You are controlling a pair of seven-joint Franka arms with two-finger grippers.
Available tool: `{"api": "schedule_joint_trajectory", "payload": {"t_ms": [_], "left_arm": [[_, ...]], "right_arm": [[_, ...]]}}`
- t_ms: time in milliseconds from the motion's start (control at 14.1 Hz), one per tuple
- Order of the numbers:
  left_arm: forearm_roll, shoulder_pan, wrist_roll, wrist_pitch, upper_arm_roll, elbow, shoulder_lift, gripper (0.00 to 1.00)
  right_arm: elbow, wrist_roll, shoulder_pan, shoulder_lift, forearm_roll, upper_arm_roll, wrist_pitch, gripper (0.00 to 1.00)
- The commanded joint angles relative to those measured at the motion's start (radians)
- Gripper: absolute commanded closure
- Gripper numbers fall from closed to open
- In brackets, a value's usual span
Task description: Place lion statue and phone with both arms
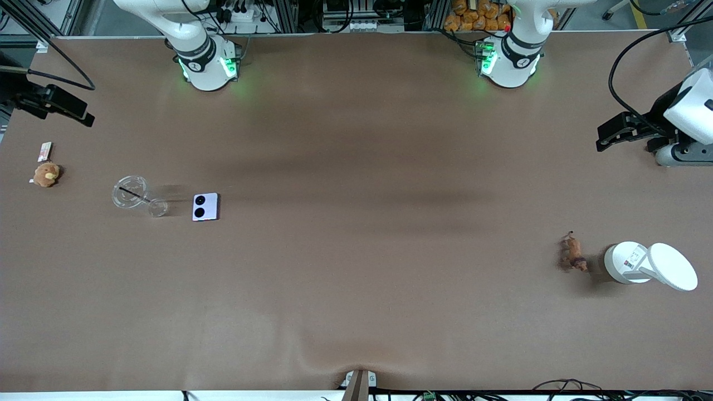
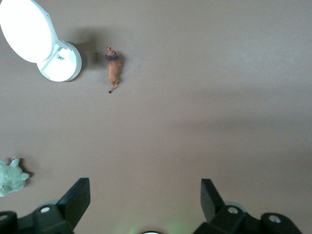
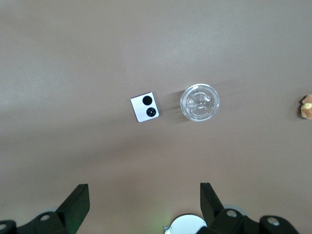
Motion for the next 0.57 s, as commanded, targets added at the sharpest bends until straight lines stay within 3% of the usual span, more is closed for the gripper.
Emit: {"api": "schedule_joint_trajectory", "payload": {"t_ms": [0,498], "left_arm": [[0.013,0.007,0.019,0.008,-0.005,-0.001,-0.003,0.0],[0.013,0.005,0.018,0.014,-0.005,0.002,-0.003,0.0]], "right_arm": [[-0.004,0.013,-0.015,0.004,-0.007,0.01,0.015,0.0],[-0.004,0.006,-0.021,0.006,-0.018,0.007,0.016,0.0]]}}
